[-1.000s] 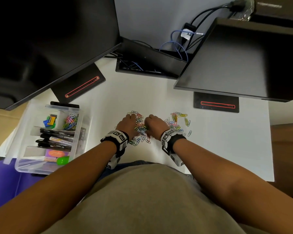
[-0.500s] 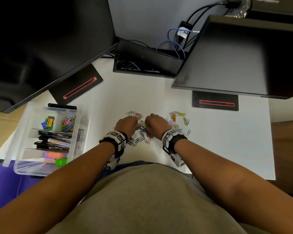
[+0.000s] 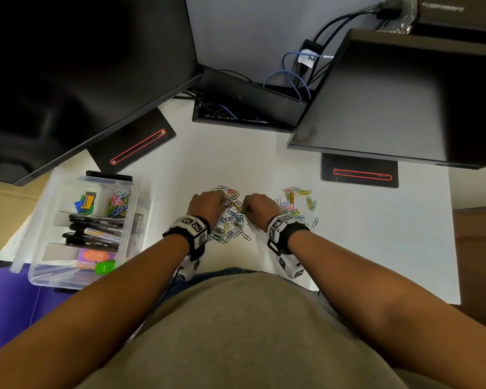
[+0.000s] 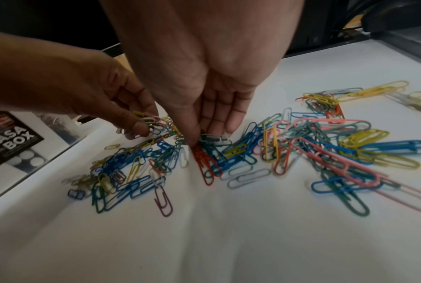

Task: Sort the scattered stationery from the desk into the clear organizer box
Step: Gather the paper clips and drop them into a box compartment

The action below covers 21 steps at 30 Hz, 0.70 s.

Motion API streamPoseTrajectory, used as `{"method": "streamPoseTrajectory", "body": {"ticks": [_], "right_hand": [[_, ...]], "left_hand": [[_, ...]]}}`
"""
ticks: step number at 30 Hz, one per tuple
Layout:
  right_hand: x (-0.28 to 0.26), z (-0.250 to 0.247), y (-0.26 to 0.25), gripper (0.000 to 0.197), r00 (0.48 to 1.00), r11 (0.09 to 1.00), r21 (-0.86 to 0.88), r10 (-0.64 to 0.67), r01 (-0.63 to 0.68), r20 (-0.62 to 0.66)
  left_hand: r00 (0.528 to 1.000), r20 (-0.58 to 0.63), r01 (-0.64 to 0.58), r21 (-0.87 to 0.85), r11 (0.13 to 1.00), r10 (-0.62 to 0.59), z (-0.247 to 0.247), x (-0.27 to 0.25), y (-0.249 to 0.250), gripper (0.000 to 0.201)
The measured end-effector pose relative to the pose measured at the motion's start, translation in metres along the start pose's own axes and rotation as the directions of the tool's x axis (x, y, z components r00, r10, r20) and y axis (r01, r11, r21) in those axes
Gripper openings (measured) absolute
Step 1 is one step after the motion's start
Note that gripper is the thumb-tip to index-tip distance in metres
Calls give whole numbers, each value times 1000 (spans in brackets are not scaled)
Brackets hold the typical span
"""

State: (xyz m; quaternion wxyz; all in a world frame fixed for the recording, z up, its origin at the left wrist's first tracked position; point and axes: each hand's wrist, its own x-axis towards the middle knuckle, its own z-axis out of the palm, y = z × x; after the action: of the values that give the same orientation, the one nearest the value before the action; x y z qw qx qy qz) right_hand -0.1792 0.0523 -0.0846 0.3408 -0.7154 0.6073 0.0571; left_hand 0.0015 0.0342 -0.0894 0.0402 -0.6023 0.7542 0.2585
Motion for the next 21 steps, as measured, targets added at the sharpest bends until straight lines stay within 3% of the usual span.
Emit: {"method": "streamPoseTrajectory", "body": {"ticks": [4,8,15,21], "right_hand": [[0,-6,6,14,997,992,108,72,-69,-20],[-2,-9,8,13,992,980,173,109,-96,-68],[-9,-12,8,19,985,968,237,117,-85,-127],[-13,-22,0,22,976,965,254,107,-57,-189]], "left_hand": [[1000,-21,9,-3,1000,-9,-5,-4,-2,4],[998,-56,5,29,1000,-3,-10,-8,-3,10],[996,-73,-47,-65,997,43,-14,-13,-6,25],[992,-100,-79,-32,996,76,-23,-17,-3,6]]}}
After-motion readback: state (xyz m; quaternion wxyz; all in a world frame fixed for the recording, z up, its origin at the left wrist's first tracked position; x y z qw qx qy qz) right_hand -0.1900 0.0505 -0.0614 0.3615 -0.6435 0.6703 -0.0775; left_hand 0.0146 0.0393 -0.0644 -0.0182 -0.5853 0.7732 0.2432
